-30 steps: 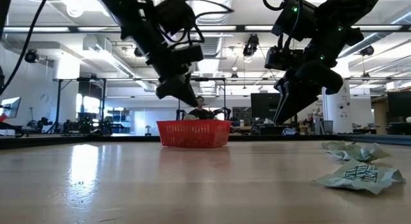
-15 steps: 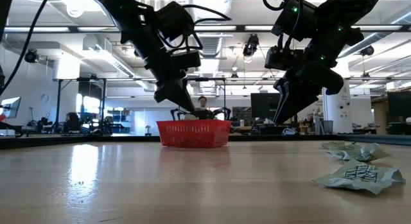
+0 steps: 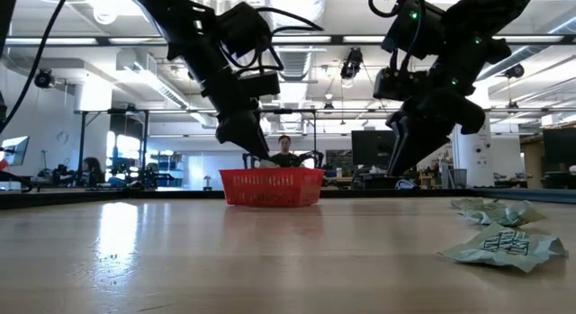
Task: Pick and place items into bin
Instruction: Put the stevia packet into the red bin
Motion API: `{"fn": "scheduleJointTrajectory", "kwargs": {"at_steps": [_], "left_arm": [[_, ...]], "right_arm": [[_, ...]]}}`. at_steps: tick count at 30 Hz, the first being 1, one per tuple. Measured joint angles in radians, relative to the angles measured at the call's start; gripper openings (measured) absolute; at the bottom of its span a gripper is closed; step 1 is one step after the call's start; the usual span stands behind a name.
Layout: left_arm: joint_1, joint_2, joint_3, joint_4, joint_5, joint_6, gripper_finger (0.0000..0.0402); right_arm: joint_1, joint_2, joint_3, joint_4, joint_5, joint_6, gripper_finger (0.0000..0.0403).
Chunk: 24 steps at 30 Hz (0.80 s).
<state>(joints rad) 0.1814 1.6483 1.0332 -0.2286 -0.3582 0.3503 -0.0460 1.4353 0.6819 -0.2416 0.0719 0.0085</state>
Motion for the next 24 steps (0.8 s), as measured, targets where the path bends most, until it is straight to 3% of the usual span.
{"fn": "scheduleJointTrajectory", "kwargs": {"at_steps": [5, 12, 24], "left_arm": [[-0.008, -0.039, 0.000, -0.064, -0.017, -0.094, 0.0139], [-0.072, -0.156, -0.015, -0.187, -0.018, -0.190, 0.0141], [-0.174, -0.354, -0.165, -0.142, -0.017, -0.261, 0.0141]], "right_arm": [[0.000, 0.000, 0.000, -0.101, 0.021, 0.031, 0.0057], [0.000, -0.002, 0.000, -0.199, 0.173, 0.096, 0.0056], [0.000, -0.003, 0.000, -0.322, 0.221, 0.276, 0.0056]]}}
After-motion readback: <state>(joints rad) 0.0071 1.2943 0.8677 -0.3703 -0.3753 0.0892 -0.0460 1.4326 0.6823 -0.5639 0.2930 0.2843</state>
